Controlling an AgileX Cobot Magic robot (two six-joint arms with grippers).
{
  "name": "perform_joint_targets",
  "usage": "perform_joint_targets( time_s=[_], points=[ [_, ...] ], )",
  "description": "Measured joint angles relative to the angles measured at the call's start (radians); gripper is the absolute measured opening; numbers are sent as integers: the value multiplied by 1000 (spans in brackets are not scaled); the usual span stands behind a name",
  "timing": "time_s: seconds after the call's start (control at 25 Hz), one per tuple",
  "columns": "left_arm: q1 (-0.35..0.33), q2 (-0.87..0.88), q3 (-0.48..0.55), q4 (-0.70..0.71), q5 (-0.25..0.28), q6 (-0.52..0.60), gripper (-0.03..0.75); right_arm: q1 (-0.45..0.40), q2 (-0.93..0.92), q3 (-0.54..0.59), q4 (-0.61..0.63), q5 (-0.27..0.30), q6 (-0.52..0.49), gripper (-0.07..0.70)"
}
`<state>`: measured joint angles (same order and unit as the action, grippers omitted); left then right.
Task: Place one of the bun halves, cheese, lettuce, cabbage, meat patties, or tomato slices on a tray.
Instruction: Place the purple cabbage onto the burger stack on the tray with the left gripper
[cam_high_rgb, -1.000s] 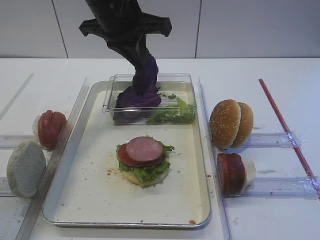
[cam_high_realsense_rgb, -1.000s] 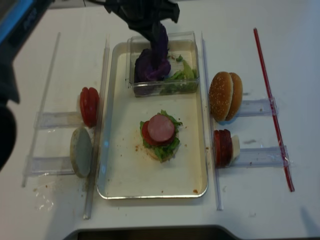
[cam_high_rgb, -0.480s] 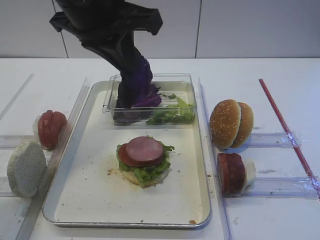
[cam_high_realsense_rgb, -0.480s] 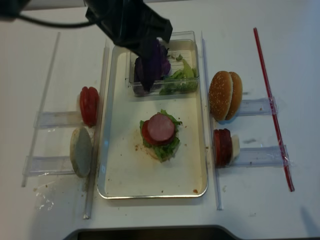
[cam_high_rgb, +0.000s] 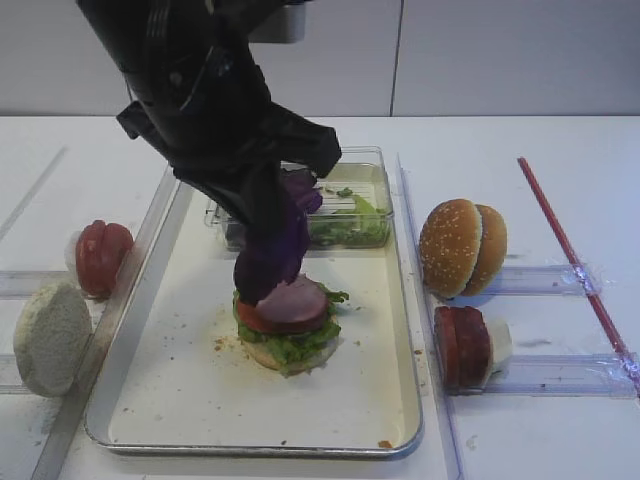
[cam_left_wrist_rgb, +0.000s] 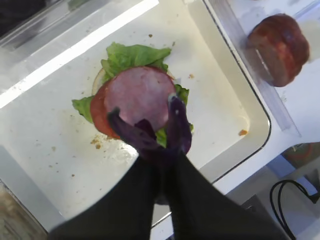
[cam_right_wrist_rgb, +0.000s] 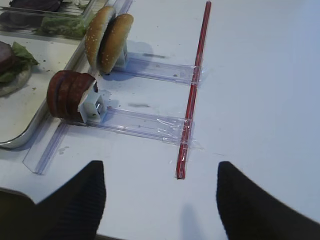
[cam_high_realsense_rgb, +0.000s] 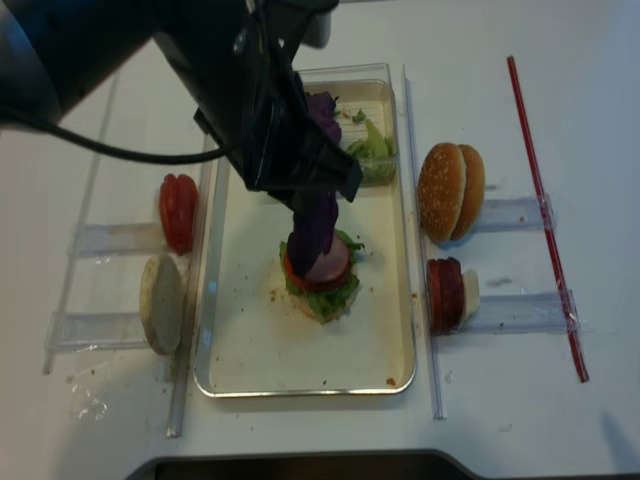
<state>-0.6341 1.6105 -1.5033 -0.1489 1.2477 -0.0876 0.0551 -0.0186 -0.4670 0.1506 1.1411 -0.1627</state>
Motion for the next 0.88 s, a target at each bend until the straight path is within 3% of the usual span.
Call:
perform_joint_targets(
  time_s=[0.88],
  points=[
    [0, 176, -7, 7, -18, 0, 52, 0, 0, 0, -2, 0, 0, 502]
  ],
)
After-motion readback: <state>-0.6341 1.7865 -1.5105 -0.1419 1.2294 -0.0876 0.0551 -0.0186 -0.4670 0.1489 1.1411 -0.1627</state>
